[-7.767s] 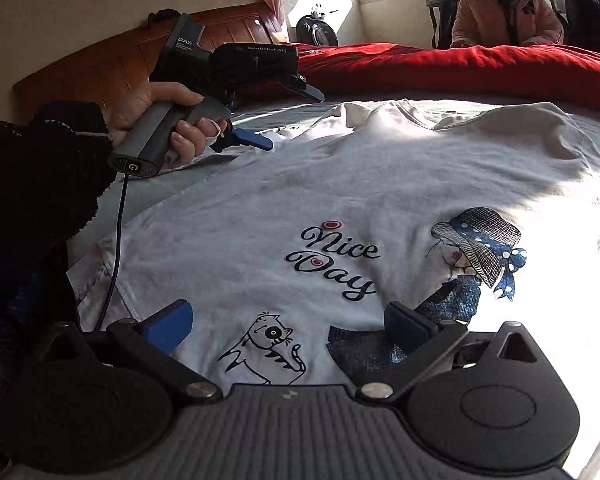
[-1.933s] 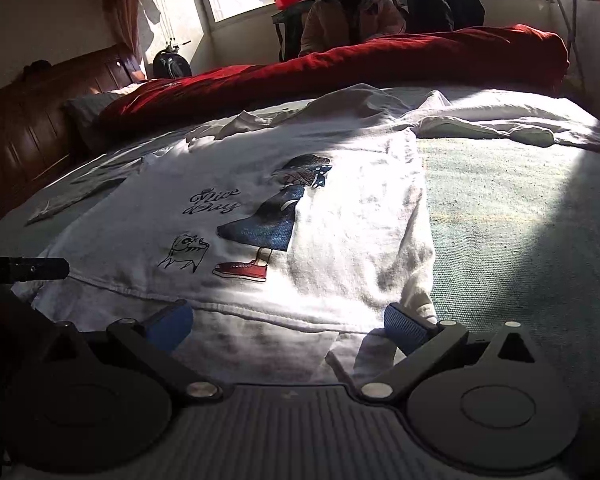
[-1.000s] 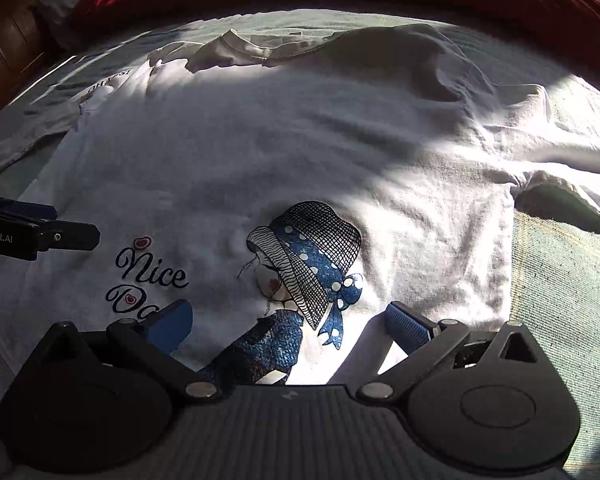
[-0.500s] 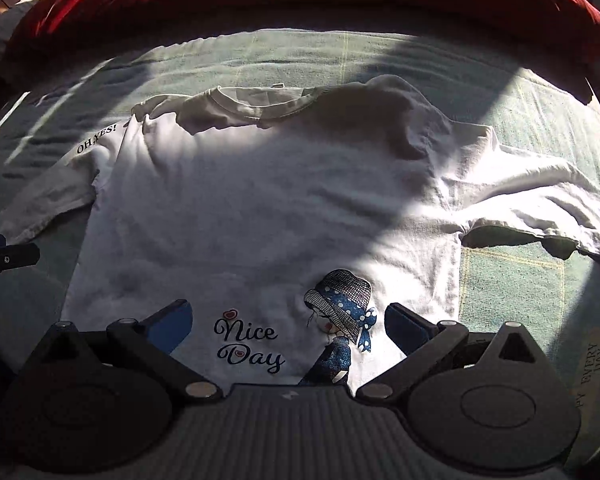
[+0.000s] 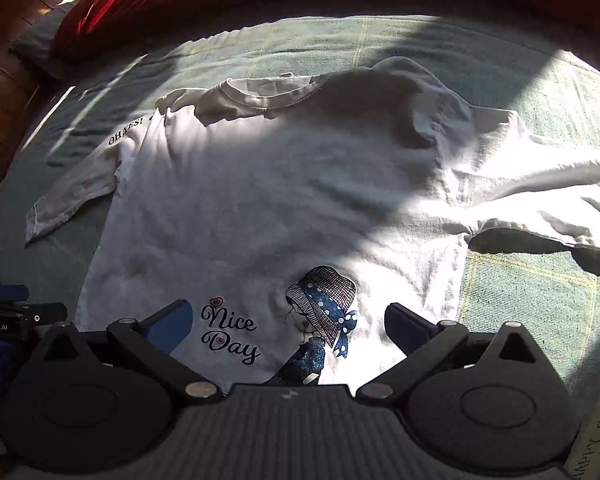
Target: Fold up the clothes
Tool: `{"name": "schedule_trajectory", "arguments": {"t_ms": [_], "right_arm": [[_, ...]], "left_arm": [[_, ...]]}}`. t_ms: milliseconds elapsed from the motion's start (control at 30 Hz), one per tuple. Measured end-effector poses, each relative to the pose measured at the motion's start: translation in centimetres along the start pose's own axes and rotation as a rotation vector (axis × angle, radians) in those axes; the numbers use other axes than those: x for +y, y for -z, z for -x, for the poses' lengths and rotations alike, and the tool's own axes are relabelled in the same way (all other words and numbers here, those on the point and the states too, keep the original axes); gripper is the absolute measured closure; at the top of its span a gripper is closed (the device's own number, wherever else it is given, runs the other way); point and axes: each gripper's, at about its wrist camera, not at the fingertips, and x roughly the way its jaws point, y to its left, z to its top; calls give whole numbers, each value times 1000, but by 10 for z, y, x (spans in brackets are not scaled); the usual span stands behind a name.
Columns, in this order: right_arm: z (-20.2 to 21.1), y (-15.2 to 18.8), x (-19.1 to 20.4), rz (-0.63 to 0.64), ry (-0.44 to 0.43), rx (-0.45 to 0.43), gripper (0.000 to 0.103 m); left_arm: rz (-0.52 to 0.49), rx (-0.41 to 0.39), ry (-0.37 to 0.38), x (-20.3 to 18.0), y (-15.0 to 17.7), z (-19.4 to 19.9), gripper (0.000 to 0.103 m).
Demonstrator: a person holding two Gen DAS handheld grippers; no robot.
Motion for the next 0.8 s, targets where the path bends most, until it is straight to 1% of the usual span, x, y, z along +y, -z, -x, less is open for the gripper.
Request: {"name": "schedule_trajectory", "arguments": {"t_ms": [100,200,300,400,500,600,733,767,800], "right_arm": [[3,-7,-21,17,-4,-44,0],[-5,-14,-39,33,17,-92,0],[-23,-26,-48,32,66,-117,0],[-44,-45,-57,0,67,-122,0],[-61,-76,-61,12,38,-140,0],[-70,-118,-63,65,2,-166,0],[-83,-181,-68,179,-52,-173,0],[-87,-194,-69,211,-62,-164,0],[-95,-205,-71,234,-80,-138,0]], "left_arm": [[-18,-73,51,-25,-20,-9,1],[-81,-104,99,-40,-42,-32,1],[-150,-119,89,-47,-67,-60,1],[-150,-148,115,-45,-91,-78,1],[-105,-170,162,-37,-110,-92,1],[-54,-174,204,-28,-125,-109,1],[-2,-146,240,-15,-134,-132,1],[6,-135,241,-13,-135,-137,1],[13,-122,242,-12,-135,-142,1]]}}
